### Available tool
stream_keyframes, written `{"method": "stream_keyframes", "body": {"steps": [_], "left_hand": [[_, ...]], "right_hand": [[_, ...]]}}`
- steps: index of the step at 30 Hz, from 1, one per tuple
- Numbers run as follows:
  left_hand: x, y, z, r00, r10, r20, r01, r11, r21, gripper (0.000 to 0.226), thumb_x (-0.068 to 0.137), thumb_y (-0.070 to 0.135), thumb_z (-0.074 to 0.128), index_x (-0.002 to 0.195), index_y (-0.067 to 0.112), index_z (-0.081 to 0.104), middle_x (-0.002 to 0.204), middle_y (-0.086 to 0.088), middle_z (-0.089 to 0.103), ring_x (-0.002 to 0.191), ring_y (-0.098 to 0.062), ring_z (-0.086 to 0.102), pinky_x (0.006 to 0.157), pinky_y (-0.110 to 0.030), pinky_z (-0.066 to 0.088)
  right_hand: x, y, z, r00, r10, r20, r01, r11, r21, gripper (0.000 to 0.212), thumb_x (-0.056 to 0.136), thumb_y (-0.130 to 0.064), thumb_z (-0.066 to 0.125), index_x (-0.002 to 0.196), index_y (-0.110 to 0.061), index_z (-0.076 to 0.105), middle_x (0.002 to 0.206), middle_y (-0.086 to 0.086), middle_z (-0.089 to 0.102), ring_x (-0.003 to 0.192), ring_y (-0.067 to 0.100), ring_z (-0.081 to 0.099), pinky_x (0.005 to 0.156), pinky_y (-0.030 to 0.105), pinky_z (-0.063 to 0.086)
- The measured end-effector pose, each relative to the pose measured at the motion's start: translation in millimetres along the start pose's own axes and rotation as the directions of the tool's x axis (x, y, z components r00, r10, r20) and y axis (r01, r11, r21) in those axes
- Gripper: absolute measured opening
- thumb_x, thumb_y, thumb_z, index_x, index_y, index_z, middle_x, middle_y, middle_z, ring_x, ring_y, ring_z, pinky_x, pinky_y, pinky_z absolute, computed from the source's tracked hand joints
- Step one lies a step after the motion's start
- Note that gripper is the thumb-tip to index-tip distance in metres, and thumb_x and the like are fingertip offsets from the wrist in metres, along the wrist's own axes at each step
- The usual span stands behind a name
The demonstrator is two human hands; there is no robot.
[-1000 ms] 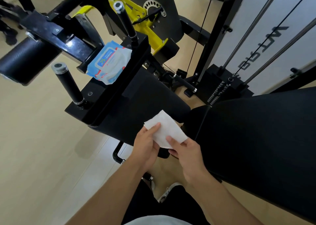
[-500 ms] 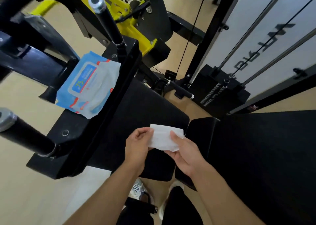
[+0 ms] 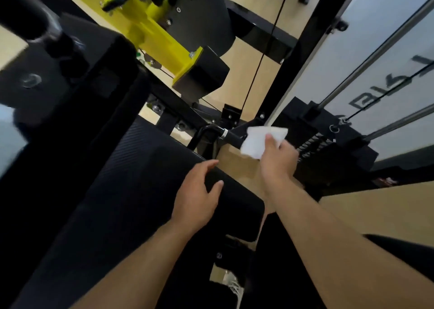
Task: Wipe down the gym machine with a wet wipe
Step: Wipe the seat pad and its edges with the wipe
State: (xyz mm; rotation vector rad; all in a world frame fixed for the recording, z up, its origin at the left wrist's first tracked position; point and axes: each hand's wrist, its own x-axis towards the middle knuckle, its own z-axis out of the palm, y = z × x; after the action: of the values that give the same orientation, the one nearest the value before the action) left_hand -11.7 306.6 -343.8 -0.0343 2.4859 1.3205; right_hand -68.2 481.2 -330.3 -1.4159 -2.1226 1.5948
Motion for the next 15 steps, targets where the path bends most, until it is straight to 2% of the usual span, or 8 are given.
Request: {"method": "stream_keyframes", "body": {"steps": [2,4,6,7,8,11,13,15], "left_hand": [[30.1,-6.0,3.6,0.997,0.083,0.007,-0.083,0.99,0.116,0.055,0.096,0.026,0.066,0.145,0.034,0.044,0.141,0.022,0.045,0.13,0.005,0.039,0.111,-0.022,0.034],[55.7,-12.3,9.4,0.985,0.171,0.014,-0.17,0.963,0.207,0.06,0.095,0.02,0.066,0.149,0.028,0.042,0.15,0.013,0.042,0.139,-0.002,0.035,0.119,-0.03,0.031],[77.1,-22.8,15.1,0.967,0.253,0.021,-0.247,0.921,0.3,0.066,0.093,0.013,0.067,0.152,0.022,0.04,0.156,0.005,0.039,0.146,-0.009,0.03,0.123,-0.037,0.028],[85.3,-29.8,16.1,0.955,0.294,0.026,-0.284,0.892,0.351,0.068,0.092,0.01,0.066,0.153,0.019,0.039,0.158,0.002,0.039,0.148,-0.012,0.029,0.123,-0.04,0.027],[92.4,-37.6,16.7,0.939,0.341,0.036,-0.326,0.856,0.402,0.069,0.091,0.008,0.066,0.154,0.016,0.039,0.159,-0.001,0.039,0.15,-0.016,0.029,0.123,-0.043,0.028],[108.1,-51.8,13.4,0.881,0.459,0.118,-0.44,0.7,0.562,0.072,0.089,0.008,0.061,0.155,0.009,0.034,0.163,-0.007,0.033,0.153,-0.023,0.023,0.121,-0.052,0.028],[118.2,-52.6,10.6,0.864,0.485,0.133,-0.447,0.619,0.646,0.071,0.091,0.011,0.058,0.157,0.009,0.031,0.166,-0.008,0.025,0.156,-0.023,0.016,0.124,-0.05,0.022],[126.2,-51.0,9.2,0.872,0.473,0.124,-0.416,0.584,0.697,0.069,0.096,0.016,0.055,0.158,0.01,0.027,0.167,-0.008,0.023,0.156,-0.022,0.013,0.126,-0.047,0.018]], "right_hand": [[28.0,0.0,17.7,0.981,-0.194,0.026,0.195,0.966,-0.17,0.031,0.104,-0.033,0.054,0.108,-0.009,0.073,0.087,-0.002,0.069,0.075,0.011,0.064,0.052,0.021,0.037],[36.8,8.9,35.8,0.905,-0.314,0.288,0.393,0.875,-0.282,0.032,0.106,-0.035,0.05,0.117,-0.013,0.071,0.082,-0.01,0.064,0.07,0.004,0.059,0.056,0.016,0.04],[35.5,29.7,48.7,0.749,-0.313,0.584,0.528,0.814,-0.241,0.043,0.106,-0.045,0.044,0.137,-0.019,0.061,0.112,-0.011,0.067,0.103,0.004,0.062,0.088,0.019,0.047],[33.5,38.8,51.8,0.702,-0.321,0.635,0.557,0.804,-0.21,0.05,0.106,-0.049,0.041,0.145,-0.02,0.055,0.133,-0.008,0.063,0.126,0.006,0.054,0.108,0.027,0.041],[36.8,47.5,54.8,0.688,-0.364,0.628,0.59,0.784,-0.191,0.052,0.106,-0.049,0.041,0.148,-0.02,0.051,0.145,-0.006,0.056,0.139,0.007,0.045,0.118,0.034,0.034],[59.4,52.8,63.0,0.653,-0.505,0.564,0.713,0.661,-0.234,0.057,0.1,-0.043,0.059,0.151,-0.021,0.045,0.145,-0.003,0.054,0.135,0.013,0.047,0.115,0.04,0.04],[73.9,43.6,73.2,0.622,-0.435,0.652,0.743,0.591,-0.314,0.08,0.093,-0.051,0.066,0.158,-0.022,0.03,0.147,-0.003,0.046,0.133,0.016,0.046,0.112,0.038,0.041],[80.8,32.9,86.6,0.572,-0.32,0.755,0.787,0.475,-0.395,0.079,0.093,-0.061,0.058,0.154,-0.02,0.03,0.142,0.002,0.052,0.126,0.023,0.055,0.104,0.042,0.048]]}}
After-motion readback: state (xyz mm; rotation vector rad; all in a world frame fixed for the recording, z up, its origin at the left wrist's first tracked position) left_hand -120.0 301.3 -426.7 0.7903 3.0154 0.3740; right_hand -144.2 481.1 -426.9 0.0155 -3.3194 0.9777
